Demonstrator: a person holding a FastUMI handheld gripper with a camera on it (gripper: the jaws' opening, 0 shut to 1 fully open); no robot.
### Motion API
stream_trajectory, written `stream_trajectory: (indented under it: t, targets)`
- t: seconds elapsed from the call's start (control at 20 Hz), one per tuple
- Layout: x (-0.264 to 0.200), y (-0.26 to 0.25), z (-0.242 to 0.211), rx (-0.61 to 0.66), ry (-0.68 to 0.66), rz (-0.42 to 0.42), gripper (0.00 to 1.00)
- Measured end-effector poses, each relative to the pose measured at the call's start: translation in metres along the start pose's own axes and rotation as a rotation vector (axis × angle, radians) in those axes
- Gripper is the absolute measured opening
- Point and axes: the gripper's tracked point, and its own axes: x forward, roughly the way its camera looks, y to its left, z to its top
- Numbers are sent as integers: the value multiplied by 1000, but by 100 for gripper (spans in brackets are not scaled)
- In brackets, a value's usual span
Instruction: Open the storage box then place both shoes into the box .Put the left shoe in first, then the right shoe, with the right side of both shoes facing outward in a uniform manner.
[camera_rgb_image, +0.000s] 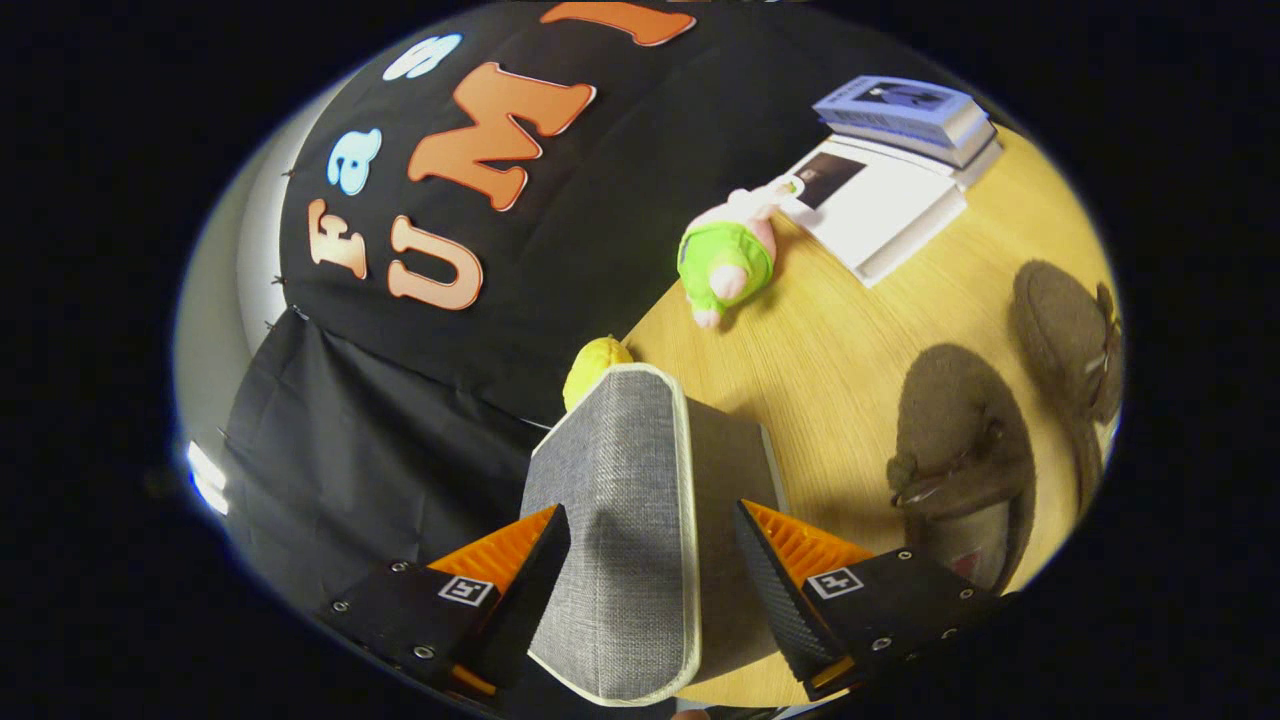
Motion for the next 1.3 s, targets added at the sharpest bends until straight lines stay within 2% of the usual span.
stream_trajectory:
  t: [0.2,0.35,0.45,0.5,0.55,0.65,0.7,0.75,0.8,0.9,1.05,1.3]
  targets:
    - [3,23,-20,110,36,129,97]
    - [9,19,-22,107,31,108,94]
    - [8,20,-22,107,28,107,82]
    - [5,23,-21,112,23,118,69]
    - [4,28,-17,116,14,134,64]
    - [0,37,-14,115,-2,143,48]
    - [-1,41,-14,103,2,144,27]
    - [-1,45,-16,85,14,134,17]
    - [0,49,-19,59,20,121,3]
    - [-3,65,-17,26,17,125,1]
    - [-8,106,-10,18,0,179,1]
    - [-5,176,-13,-115,7,209,3]
